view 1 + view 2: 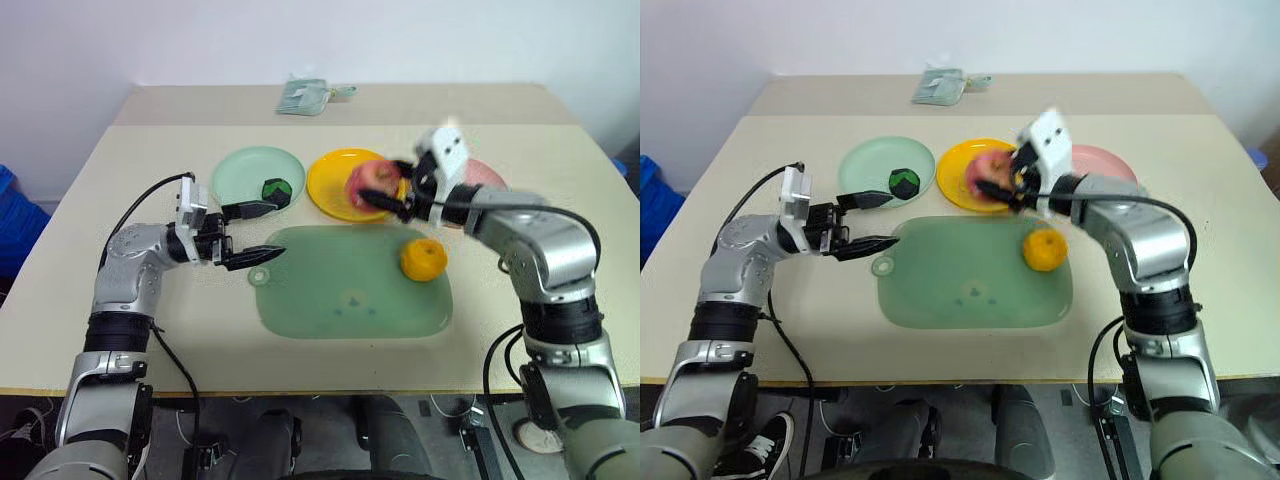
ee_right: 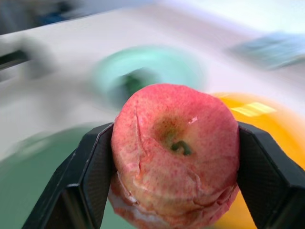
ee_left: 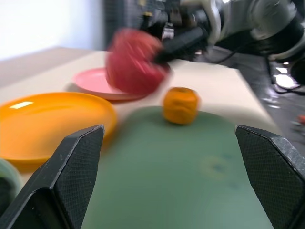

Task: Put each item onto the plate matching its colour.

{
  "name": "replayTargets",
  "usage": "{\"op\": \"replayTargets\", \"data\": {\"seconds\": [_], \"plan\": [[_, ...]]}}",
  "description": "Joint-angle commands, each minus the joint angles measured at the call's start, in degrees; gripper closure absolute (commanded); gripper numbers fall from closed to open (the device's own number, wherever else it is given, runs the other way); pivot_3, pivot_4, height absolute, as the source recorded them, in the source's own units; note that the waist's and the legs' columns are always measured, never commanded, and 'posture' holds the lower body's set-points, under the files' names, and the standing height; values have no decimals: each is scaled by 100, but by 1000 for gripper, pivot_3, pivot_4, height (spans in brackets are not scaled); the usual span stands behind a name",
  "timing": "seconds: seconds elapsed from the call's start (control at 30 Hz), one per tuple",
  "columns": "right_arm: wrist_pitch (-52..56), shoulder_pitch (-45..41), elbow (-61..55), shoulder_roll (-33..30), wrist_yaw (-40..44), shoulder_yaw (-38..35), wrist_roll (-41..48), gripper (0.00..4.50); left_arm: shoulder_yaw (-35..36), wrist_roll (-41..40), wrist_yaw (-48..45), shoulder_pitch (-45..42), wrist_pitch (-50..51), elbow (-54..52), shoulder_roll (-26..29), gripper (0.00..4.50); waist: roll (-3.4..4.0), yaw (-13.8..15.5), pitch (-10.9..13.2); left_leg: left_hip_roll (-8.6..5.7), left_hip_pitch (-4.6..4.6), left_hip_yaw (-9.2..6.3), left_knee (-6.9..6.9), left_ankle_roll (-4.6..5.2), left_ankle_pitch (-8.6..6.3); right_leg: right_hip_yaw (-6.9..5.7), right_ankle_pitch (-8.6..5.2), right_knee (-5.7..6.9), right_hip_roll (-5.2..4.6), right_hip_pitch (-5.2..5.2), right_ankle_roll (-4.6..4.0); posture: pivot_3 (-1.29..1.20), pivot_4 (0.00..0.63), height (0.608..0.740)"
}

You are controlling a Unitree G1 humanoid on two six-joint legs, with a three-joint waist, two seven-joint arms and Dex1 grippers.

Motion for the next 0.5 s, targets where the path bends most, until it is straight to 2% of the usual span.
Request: {"op": "replayTargets", "data": {"seconds": [0.03, 0.2, 0.33, 0.37, 0.4, 0.5], "plan": [[-888, -30, 801, -253, -709, -87, -937, 1517, 107, 8, 133, -176, -207, -10, 3, 0, 0, -10, 0, -2, -1, 1, -1, 1, -1, 0, 0, -2, -1, 0, 0, 0, 150, 740], [-1364, -1, 1548, -377, -1181, -177, -1462, 1517, 105, 1, 196, -225, -406, 59, -36, 0, 2, -69, 1, -5, -8, 15, -7, 7, -4, 12, 0, -2, -5, -15, 0, 0, 150, 740], [-1086, 80, 1483, -256, -847, -479, -994, 1517, 129, -14, 272, -277, -484, 90, -63, 0, 2, -76, 1, 4, -7, 16, -7, 2, -1, 14, 0, 5, 3, -19, 0, 0, 150, 740], [-1076, 85, 1463, -259, -837, -517, -981, 476, 118, -2, 254, -274, -516, 99, -52, 0, 2, -72, 1, 5, -7, 15, -7, 0, 0, 14, 0, 7, 4, -19, 0, 0, 150, 740], [-1118, 80, 1476, -285, -862, -518, -1032, 50, 112, 0, 237, -269, -535, 108, -44, 0, 2, -64, 1, 6, -6, 14, -7, 0, 0, 14, 0, 8, 5, -19, 0, 0, 150, 740], [-1280, 40, 1435, -320, -849, -583, -1058, 15, 129, -46, 223, -269, -543, 122, -47, 0, 2, -60, 1, 5, -5, 14, -7, 0, 0, 14, 0, 8, 5, -17, 0, 0, 150, 740]]}}
